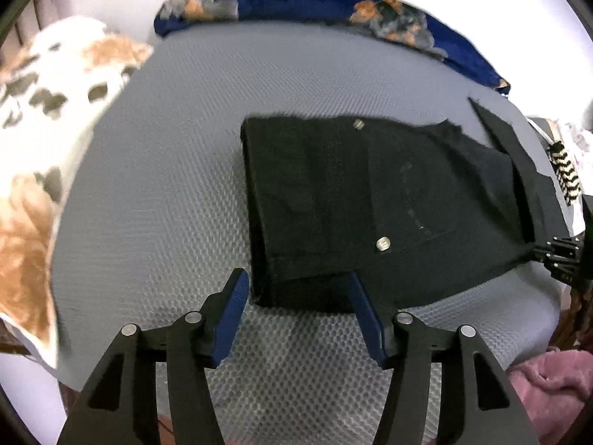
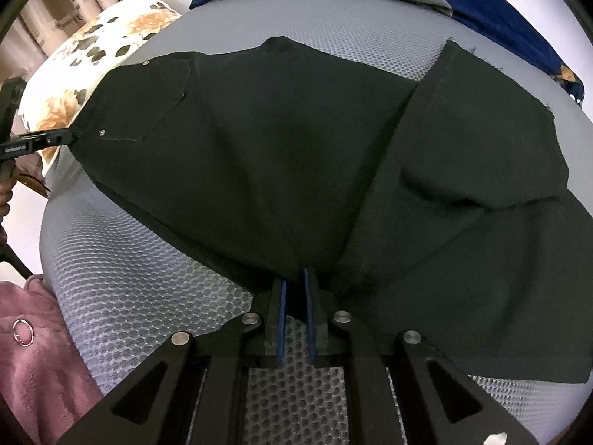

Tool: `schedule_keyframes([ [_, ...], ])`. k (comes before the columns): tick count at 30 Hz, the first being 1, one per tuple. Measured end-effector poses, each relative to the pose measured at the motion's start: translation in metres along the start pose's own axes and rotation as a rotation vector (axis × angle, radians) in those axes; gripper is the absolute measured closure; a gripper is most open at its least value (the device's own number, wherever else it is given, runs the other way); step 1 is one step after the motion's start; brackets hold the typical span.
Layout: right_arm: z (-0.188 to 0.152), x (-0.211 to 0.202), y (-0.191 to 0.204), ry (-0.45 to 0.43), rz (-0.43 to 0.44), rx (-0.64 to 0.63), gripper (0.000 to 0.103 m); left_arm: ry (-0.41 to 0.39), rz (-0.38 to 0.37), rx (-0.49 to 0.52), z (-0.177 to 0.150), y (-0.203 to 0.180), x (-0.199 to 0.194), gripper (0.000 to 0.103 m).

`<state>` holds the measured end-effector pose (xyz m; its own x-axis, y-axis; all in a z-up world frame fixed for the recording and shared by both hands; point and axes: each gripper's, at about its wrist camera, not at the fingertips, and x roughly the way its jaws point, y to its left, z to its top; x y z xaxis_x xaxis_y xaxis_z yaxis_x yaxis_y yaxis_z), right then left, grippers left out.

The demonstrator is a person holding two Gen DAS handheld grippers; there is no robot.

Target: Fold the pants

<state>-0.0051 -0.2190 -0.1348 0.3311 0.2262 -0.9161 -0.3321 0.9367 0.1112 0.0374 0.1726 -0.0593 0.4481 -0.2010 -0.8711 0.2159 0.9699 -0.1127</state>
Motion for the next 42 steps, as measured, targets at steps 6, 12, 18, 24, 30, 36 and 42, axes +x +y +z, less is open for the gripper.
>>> schedule_keyframes([
  [6,0.0,-0.025,-0.002,-0.039,0.078,0.019,0.068,-0.113,-0.117,0.143,0.014,-0.057,-0.016,0.045],
  [12,0.003,-0.046,-0.026,-0.085,0.02,0.098,0.067,-0.072,-0.287,0.41,0.014,-0.153,0.017,0.045],
  [18,-0.006,-0.033,-0.039,-0.053,0.089,0.212,0.066,-0.033,-0.393,0.569,0.011,-0.224,0.043,0.045],
  [24,0.001,-0.01,-0.041,-0.018,0.012,0.24,0.087,-0.009,-0.429,0.633,0.009,-0.268,0.058,0.045],
  [30,0.003,-0.027,-0.057,-0.066,0.088,0.328,0.095,0.012,-0.473,0.694,0.001,-0.302,0.069,0.045],
  [36,0.005,-0.036,-0.063,-0.092,0.155,0.397,0.095,0.018,-0.503,0.689,0.002,-0.321,0.079,0.046],
  [42,0.003,-0.038,-0.065,-0.088,0.18,0.426,0.094,0.022,-0.492,0.68,0.009,-0.327,0.091,0.09],
])
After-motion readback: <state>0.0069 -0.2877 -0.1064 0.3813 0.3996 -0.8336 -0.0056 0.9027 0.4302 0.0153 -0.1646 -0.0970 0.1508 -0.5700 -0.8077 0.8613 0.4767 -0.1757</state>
